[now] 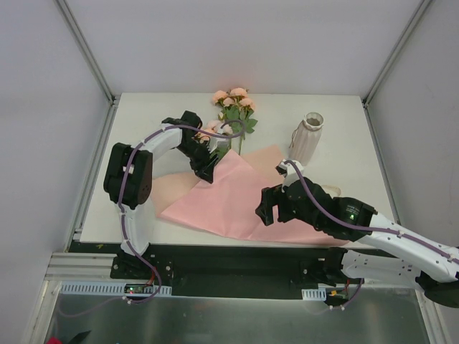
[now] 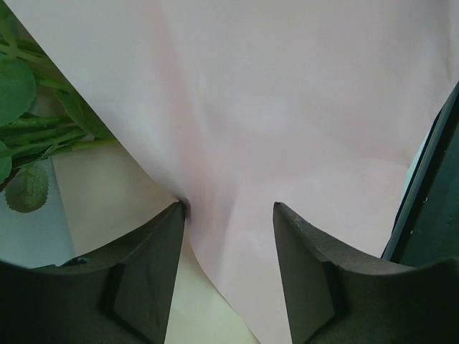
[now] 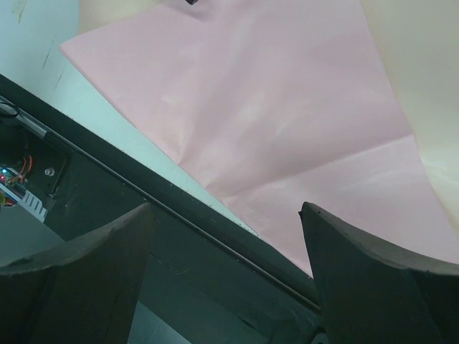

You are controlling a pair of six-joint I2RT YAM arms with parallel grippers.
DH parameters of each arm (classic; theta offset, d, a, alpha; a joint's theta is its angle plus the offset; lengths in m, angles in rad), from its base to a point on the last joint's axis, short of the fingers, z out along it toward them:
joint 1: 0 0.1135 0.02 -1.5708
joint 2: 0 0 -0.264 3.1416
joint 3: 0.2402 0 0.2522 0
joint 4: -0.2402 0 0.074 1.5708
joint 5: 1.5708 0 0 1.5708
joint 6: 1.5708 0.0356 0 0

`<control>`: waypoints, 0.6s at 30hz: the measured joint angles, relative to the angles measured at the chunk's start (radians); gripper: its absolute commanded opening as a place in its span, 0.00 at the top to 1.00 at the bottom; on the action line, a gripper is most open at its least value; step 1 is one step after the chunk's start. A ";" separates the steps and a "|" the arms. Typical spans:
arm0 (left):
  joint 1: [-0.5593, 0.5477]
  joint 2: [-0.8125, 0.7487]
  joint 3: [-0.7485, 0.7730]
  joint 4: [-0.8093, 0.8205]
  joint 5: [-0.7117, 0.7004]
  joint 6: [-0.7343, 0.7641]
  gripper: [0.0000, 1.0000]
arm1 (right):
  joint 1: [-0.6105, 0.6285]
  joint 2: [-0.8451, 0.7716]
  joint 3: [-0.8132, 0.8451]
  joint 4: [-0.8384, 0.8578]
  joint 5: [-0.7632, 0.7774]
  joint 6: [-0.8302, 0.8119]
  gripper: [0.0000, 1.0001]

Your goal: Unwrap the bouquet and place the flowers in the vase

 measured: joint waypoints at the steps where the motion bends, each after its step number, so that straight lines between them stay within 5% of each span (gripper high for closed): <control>1: 0.000 0.003 0.000 -0.002 0.002 0.000 0.48 | 0.000 0.000 0.000 0.000 0.000 0.000 0.14; 3: -0.001 0.005 0.000 -0.006 0.003 0.000 0.46 | 0.000 0.000 0.000 0.003 0.000 0.000 0.14; 11: -0.008 0.032 0.002 0.002 -0.030 -0.006 0.13 | 0.000 0.001 0.000 0.023 -0.009 0.000 0.15; 18: -0.006 0.038 0.002 0.043 -0.080 -0.017 0.11 | 0.000 0.002 0.000 0.028 -0.019 0.000 0.14</control>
